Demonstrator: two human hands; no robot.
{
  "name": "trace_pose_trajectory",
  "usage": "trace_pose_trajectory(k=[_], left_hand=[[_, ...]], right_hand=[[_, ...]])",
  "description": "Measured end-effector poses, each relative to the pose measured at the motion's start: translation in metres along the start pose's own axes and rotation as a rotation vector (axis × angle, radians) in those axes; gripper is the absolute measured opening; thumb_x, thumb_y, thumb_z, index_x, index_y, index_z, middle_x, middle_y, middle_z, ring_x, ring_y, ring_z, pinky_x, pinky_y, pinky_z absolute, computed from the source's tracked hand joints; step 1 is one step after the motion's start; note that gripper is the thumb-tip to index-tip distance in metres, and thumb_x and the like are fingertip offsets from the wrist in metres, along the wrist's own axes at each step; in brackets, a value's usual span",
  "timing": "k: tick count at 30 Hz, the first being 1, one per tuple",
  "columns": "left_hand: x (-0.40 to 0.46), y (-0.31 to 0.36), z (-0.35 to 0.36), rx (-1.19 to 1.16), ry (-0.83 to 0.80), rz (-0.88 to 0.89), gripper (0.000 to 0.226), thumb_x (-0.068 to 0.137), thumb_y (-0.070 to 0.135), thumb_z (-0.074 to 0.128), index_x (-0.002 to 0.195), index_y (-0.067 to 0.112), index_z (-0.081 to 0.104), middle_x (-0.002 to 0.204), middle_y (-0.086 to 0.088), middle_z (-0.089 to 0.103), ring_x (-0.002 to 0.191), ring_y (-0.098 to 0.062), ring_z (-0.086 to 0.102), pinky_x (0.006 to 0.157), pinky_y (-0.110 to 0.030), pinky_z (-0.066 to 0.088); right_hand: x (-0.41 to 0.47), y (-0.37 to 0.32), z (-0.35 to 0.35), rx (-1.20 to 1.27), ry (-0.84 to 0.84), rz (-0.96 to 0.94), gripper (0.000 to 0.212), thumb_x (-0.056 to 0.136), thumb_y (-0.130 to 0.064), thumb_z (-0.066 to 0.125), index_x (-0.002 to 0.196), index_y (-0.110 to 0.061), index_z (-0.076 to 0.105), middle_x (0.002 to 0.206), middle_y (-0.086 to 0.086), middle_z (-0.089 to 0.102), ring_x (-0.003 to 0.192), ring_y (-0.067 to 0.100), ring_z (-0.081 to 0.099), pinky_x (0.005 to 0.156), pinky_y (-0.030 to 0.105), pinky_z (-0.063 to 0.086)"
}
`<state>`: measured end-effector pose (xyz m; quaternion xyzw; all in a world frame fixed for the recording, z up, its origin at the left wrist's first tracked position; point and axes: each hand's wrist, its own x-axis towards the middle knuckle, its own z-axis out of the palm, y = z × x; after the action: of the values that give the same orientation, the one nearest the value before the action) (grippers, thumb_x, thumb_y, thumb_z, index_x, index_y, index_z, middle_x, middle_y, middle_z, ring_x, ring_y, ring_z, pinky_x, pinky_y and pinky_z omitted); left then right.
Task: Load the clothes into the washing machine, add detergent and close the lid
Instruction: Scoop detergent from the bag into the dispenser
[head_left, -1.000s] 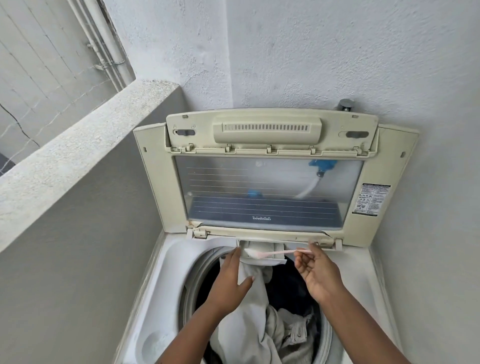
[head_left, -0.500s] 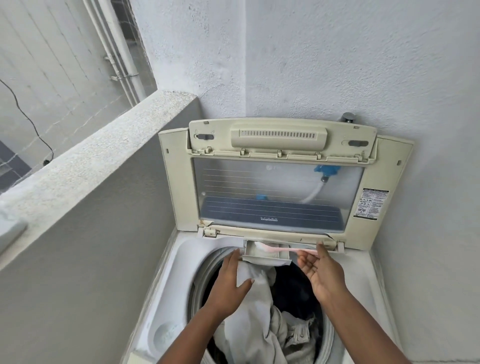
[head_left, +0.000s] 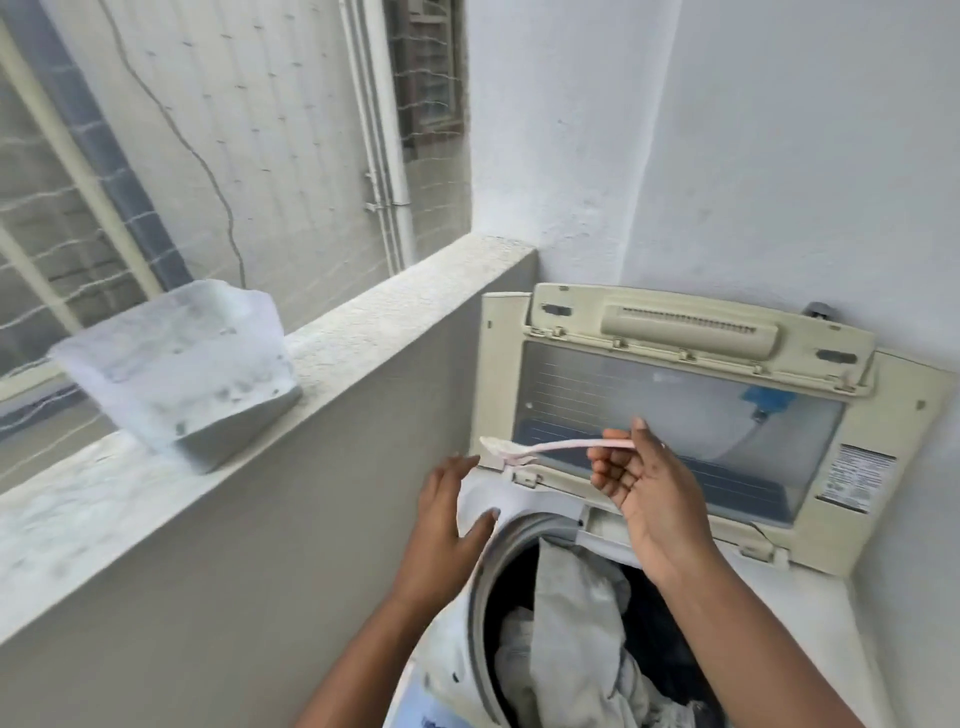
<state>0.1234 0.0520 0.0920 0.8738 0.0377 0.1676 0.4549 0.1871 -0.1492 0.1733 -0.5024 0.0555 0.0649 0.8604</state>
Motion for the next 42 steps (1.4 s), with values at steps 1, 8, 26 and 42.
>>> trace_pose_trajectory(k=[1,8,26,42], left_hand=[[-0.002,0.003,-0.014,0.016,0.047,0.008,0.052,0.086,0.034,0.061,0.135,0.031,0.045,0.144,0.005,0.039,0.14,-0.011,0.033,0.115,-0.027,0.028],[-0.029,0.02,-0.118,0.156,0.413,0.129,0.033,0.091,0.014,0.065,0.123,0.022,0.06,0.147,0.001,0.041,0.147,-0.015,0.025,0.114,-0.019,0.022],[-0.076,0.009,-0.219,0.102,0.631,-0.031,0.043,0.092,0.017,0.067,0.129,0.037,0.059,0.156,0.016,0.03,0.145,0.002,0.022,0.11,-0.052,0.038],[-0.047,0.005,-0.133,0.009,0.319,0.131,0.026,0.092,0.006,0.062,0.113,0.023,0.066,0.114,0.011,0.059,0.116,-0.01,0.057,0.097,-0.018,0.042]], right_hand=[[-0.003,-0.003,0.012,0.001,-0.036,-0.017,0.035,0.1,-0.03,0.051,0.106,0.002,0.062,0.072,0.012,0.069,0.063,0.017,0.063,0.057,0.024,0.056],[-0.033,-0.021,0.111,0.013,-0.332,-0.089,0.028,0.101,-0.027,0.05,0.103,-0.003,0.065,0.08,0.015,0.069,0.068,0.018,0.066,0.06,0.026,0.056],[-0.056,0.006,0.292,-0.368,-0.655,-0.065,0.024,0.098,-0.041,0.057,0.098,-0.017,0.061,0.095,0.007,0.074,0.073,0.017,0.062,0.059,0.026,0.049],[-0.01,0.047,0.144,-0.744,-0.528,-0.194,0.013,0.093,-0.025,0.066,0.105,-0.031,0.064,0.097,0.003,0.071,0.084,0.016,0.066,0.079,0.034,0.052]])
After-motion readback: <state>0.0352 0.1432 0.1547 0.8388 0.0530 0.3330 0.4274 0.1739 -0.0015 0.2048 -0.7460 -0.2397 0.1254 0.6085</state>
